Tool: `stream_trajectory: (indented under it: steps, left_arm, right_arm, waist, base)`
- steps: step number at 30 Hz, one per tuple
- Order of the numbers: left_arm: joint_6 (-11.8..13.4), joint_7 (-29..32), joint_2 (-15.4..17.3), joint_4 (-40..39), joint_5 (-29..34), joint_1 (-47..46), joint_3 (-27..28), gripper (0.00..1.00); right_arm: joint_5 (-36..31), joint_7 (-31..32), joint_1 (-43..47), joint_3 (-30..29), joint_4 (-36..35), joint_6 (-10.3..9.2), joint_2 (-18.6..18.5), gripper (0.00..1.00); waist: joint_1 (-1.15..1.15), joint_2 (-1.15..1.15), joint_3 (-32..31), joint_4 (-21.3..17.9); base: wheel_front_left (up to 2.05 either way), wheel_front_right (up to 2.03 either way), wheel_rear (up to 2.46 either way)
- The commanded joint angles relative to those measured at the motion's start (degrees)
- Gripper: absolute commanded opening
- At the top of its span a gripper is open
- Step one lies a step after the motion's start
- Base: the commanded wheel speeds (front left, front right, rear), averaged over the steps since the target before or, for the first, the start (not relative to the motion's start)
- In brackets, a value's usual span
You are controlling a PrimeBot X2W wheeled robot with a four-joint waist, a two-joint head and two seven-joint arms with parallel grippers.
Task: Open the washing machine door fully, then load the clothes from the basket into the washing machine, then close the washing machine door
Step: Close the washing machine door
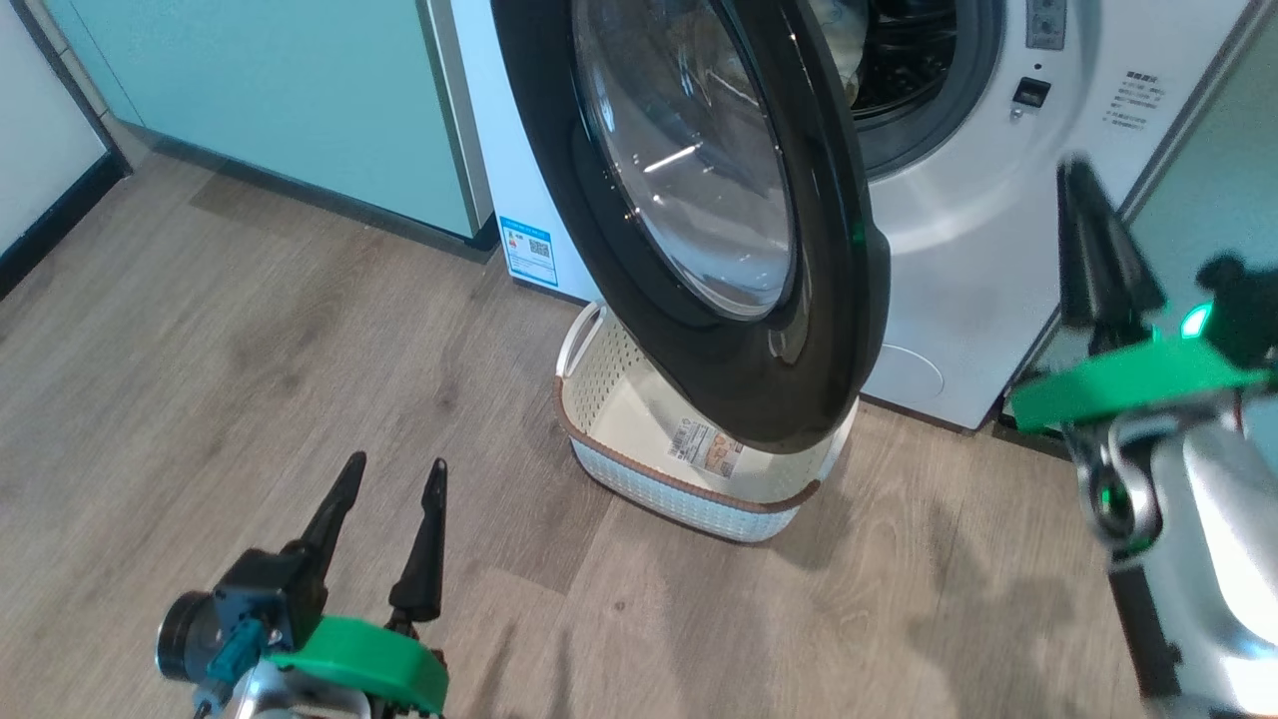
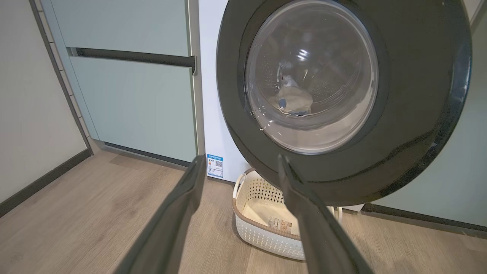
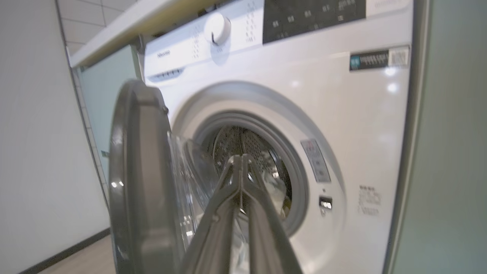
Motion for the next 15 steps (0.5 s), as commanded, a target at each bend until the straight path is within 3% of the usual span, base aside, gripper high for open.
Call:
stream_trajectory:
  steps: [1,7,15]
  left_arm:
    - [0.06,-0.48,0.82,-1.92,-0.14,-2.99,1.75,1.0]
    - [0.48,-0.63,1.23,-2.33,-0.15,-3.28,1.91,1.0]
    - [0.83,-1.05,1.41,-2.28,-0.42,-3.39,1.96,1.0]
  right_arm:
    - [0.19,-0.54,-3.66,1.51,-2.95,-0.16,0.04,0.0]
    - [1.53,-0.54,-8.75,8.76,-10.95,-0.16,0.42,0.0]
    - [4.23,0.56,-5.15,22.59,-10.94,-0.16,0.54,0.0]
  waist:
    - [0.0,0.0,0.0,0.04]
    - [0.0,0.0,-0.03,0.28]
    - [0.0,0.0,0.36,0.88]
  base:
    - [0.0,0.0,0.0]
    - [0.0,0.0,0.0]
    - [0.0,0.0,0.0]
